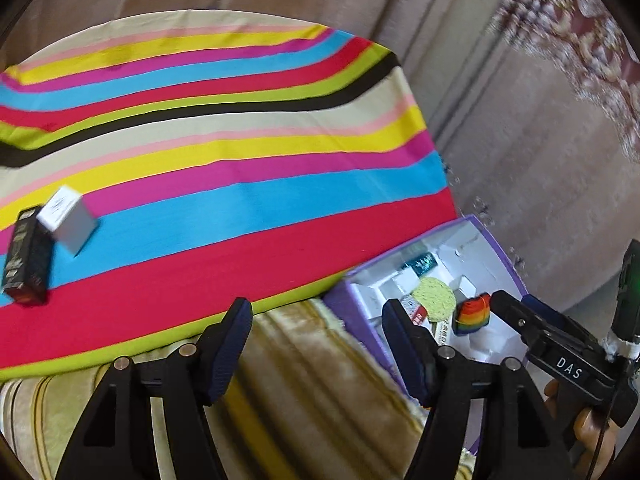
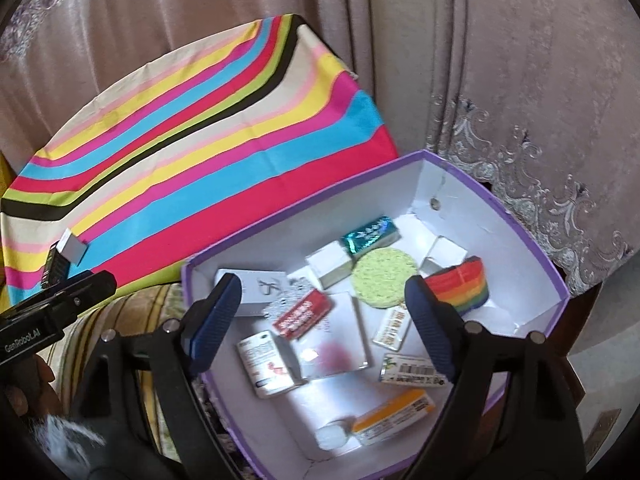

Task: Organize objects
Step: 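Move both grippers back to the black box and white cube box, then grasp the black DORMI box with the left gripper while the right grasps the white cube box, then carry the black box and white cube box over the purple-rimmed box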

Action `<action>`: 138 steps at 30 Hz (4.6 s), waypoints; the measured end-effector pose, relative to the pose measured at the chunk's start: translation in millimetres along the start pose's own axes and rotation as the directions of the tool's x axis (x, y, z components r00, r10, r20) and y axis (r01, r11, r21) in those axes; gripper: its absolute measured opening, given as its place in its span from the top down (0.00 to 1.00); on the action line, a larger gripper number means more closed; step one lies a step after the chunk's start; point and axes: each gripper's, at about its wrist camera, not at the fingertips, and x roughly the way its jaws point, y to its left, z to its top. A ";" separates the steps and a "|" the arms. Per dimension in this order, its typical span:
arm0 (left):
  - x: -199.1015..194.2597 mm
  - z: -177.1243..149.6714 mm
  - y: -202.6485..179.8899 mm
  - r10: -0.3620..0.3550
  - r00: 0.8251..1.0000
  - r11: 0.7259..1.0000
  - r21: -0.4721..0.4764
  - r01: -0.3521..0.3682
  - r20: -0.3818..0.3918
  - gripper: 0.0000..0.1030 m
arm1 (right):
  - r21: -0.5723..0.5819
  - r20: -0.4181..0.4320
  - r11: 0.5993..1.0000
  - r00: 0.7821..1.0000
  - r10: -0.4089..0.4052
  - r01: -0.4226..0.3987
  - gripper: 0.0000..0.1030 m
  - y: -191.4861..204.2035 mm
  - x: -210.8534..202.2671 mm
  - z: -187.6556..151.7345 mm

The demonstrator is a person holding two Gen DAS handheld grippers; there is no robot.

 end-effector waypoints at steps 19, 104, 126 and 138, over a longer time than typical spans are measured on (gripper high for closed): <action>-72.2 -36.7 111.2 0.102 0.991 0.952 -0.299 -0.070 0.090 0.34 | -0.190 -0.056 0.965 0.983 0.175 -0.183 0.14 97.1 -9.2 -20.8; -12.9 51.8 272.8 0.425 0.905 0.852 -0.347 -0.393 0.020 0.14 | -0.624 -0.244 0.683 0.925 0.291 -0.379 0.57 360.9 139.3 4.8; -30.8 38.9 178.5 0.351 0.931 0.906 -0.286 -0.311 0.100 0.14 | -0.482 -0.133 0.831 0.961 0.243 -0.277 0.57 283.9 86.7 17.1; -31.1 32.2 116.5 0.290 0.949 0.948 -0.178 -0.266 0.126 0.14 | -0.403 -0.082 0.895 0.981 0.175 -0.194 0.57 211.9 54.5 19.4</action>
